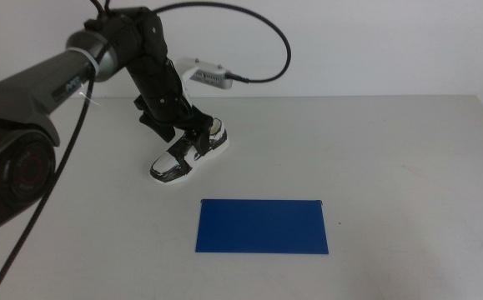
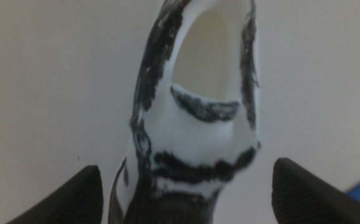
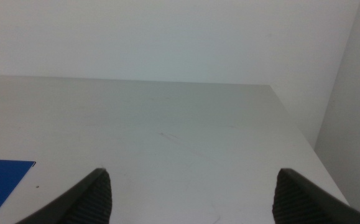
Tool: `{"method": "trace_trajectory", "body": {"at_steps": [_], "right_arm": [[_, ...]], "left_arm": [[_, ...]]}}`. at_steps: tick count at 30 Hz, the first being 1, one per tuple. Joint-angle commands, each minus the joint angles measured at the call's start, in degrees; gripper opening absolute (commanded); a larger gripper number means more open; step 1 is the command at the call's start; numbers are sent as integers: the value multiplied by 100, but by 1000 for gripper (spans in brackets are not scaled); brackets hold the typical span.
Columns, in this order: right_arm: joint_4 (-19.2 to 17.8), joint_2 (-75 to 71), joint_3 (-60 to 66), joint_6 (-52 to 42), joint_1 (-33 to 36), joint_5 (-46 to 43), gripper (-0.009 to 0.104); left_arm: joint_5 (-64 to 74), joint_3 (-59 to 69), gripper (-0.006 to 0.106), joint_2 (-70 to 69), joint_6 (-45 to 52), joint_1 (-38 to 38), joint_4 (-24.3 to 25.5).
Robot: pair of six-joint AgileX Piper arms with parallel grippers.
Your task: Use one arm to grab the shoe from the table and place it on the mat.
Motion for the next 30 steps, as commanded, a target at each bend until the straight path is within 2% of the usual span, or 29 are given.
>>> {"method": "trace_trajectory", "body": {"at_steps": [1, 19, 20, 23, 30], "right_arm": [[-49, -120, -54, -73, -26, -452, 66], [-49, -120, -54, -73, -26, -452, 66], [-49, -120, -54, -73, -26, -452, 66], [-49, -120, -54, -73, -26, -452, 66], [-49, -120, -54, -73, -26, -452, 66]], "left_arm": [[-142, -176, 92, -299, 67, -46, -155], [-710, -202, 92, -70, 90, -97, -136], [-692, -202, 84, -70, 90, -97, -143], [-654, -202, 71, -70, 90, -92, -138], [-614, -202, 23, -70, 90, -92, -83]]}}
